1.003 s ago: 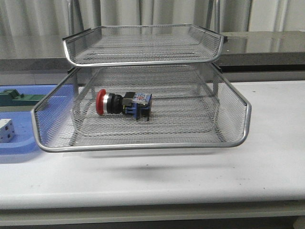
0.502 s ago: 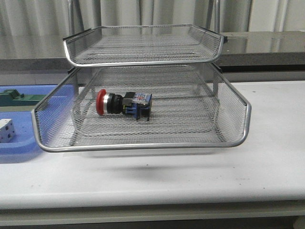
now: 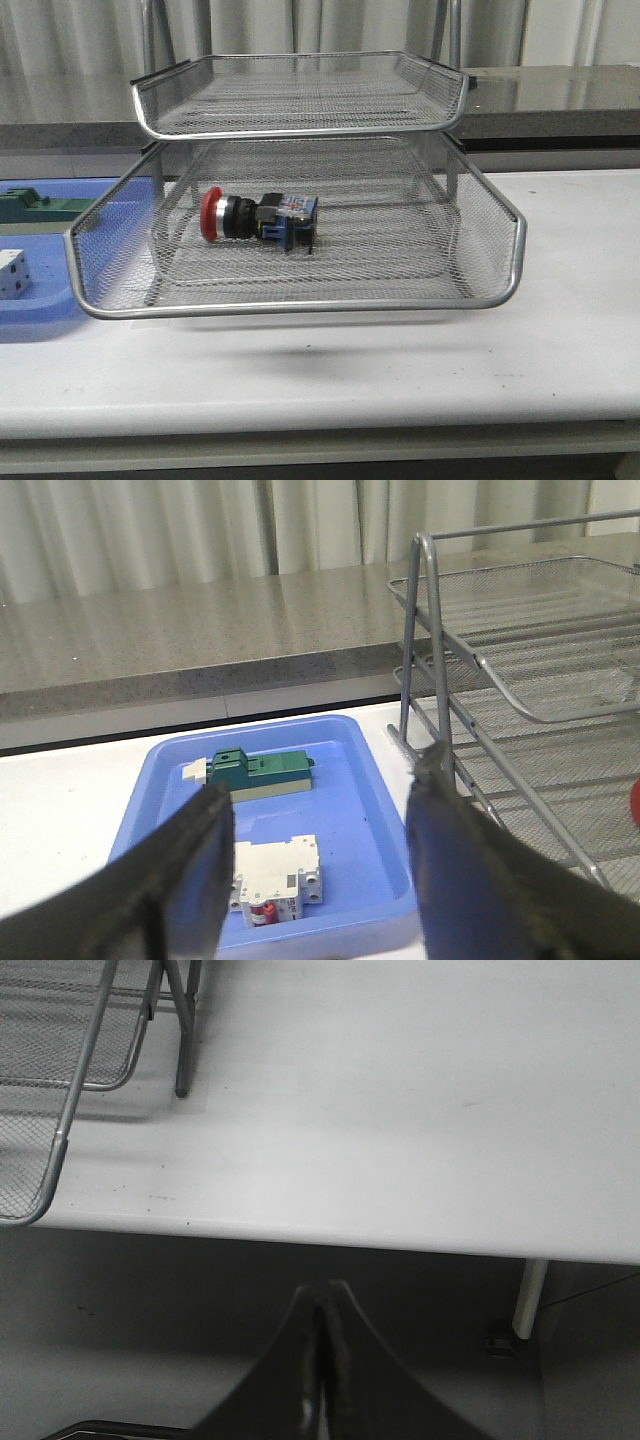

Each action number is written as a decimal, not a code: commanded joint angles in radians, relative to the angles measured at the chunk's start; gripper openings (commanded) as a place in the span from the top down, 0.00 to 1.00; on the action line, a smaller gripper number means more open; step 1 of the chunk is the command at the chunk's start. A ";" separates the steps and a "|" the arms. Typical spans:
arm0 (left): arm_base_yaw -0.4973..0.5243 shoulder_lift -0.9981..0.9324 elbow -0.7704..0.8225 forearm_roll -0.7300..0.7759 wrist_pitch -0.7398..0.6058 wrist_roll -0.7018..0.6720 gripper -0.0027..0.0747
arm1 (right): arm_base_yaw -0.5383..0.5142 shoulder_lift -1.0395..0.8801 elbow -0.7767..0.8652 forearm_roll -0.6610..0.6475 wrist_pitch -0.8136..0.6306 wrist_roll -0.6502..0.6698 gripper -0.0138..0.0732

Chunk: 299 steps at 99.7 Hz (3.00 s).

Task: Place button on rack with both arms
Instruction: 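Withdraw the left gripper back toward the blue tray, then push the middle tray back into the rack with the right gripper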

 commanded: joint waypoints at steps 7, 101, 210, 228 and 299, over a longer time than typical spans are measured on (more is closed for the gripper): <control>-0.002 0.011 -0.023 -0.028 -0.082 -0.008 0.85 | -0.002 0.001 -0.033 -0.016 -0.049 -0.003 0.92; -0.002 0.011 -0.023 -0.028 -0.101 -0.008 0.99 | -0.002 0.001 -0.033 -0.014 -0.049 -0.003 0.92; -0.002 0.011 -0.023 -0.028 -0.101 -0.008 0.99 | 0.222 0.615 -0.033 0.424 -0.274 -0.338 0.92; -0.002 0.011 -0.023 -0.028 -0.101 -0.008 0.99 | 0.351 0.712 -0.033 0.424 -0.324 -0.338 0.92; -0.002 0.011 -0.023 -0.028 -0.101 -0.008 0.99 | 0.518 0.853 -0.035 0.417 -0.560 -0.338 0.92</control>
